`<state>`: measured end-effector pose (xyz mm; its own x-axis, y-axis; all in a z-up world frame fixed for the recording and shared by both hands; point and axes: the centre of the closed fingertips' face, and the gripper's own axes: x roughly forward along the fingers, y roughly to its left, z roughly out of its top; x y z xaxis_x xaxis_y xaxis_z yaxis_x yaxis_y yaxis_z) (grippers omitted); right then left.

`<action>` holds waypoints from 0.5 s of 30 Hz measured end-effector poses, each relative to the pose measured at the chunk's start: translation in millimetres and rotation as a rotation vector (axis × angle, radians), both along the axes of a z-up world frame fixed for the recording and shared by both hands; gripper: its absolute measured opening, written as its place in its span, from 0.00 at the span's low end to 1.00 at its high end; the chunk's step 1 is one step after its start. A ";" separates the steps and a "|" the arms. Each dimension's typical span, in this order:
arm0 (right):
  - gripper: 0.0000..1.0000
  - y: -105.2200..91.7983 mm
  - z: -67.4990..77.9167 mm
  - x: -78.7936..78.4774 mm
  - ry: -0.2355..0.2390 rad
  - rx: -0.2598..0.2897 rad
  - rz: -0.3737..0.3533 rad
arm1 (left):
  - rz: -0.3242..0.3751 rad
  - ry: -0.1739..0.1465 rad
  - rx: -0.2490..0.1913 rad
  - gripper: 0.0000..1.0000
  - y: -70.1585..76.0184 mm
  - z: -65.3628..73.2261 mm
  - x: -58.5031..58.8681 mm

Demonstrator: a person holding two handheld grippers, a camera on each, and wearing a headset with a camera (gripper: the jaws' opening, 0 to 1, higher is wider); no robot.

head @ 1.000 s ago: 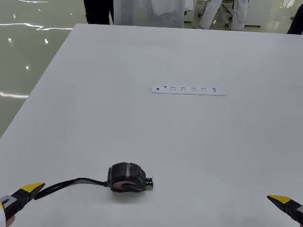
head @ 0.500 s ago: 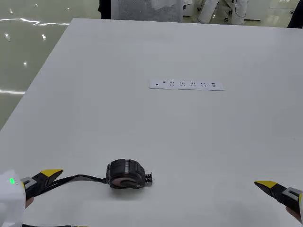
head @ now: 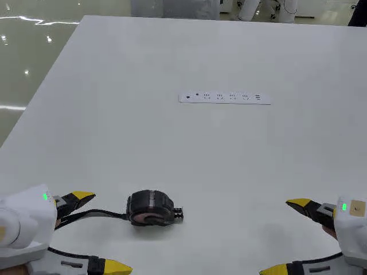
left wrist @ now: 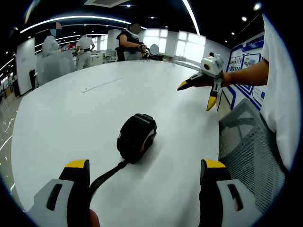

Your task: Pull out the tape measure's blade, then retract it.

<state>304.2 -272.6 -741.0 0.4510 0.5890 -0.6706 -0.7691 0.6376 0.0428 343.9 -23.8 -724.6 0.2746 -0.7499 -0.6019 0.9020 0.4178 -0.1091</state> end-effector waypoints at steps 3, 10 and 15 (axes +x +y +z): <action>0.94 6.0 -0.6 5.2 -0.003 0.002 0.022 | -0.031 0.007 0.003 0.94 -4.4 -3.4 1.5; 0.94 19.6 -6.6 17.7 0.007 0.005 0.066 | -0.091 0.011 0.036 0.92 -13.1 -10.9 10.0; 0.93 28.5 -8.1 25.5 0.004 0.003 0.086 | -0.128 0.018 0.047 0.87 -18.5 -14.7 17.3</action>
<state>329.8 -244.1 -749.1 0.3958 0.6278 -0.6702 -0.8211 0.5688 0.0479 361.2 -42.3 -739.4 0.1673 -0.7492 -0.6408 0.9464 0.3043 -0.1087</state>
